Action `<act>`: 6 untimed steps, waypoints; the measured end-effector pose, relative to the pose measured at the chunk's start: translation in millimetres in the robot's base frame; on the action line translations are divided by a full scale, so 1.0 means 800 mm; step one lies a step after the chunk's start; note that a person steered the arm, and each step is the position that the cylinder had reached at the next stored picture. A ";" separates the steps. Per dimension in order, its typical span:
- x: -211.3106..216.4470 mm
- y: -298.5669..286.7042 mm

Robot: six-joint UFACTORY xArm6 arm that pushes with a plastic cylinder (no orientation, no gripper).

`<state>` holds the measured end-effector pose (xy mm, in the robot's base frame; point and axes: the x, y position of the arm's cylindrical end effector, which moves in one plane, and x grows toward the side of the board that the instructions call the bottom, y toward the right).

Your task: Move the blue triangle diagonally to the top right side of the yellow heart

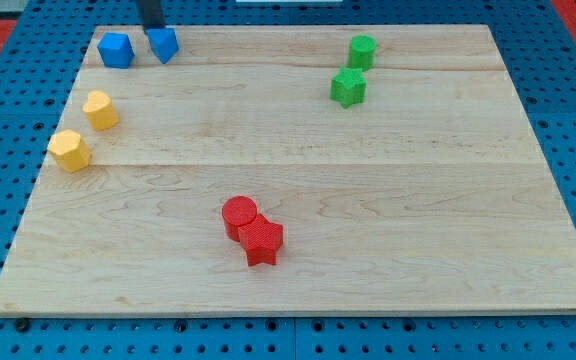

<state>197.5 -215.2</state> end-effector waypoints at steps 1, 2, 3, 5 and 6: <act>0.014 -0.023; 0.054 0.022; 0.060 0.102; 0.071 0.078; 0.044 0.005</act>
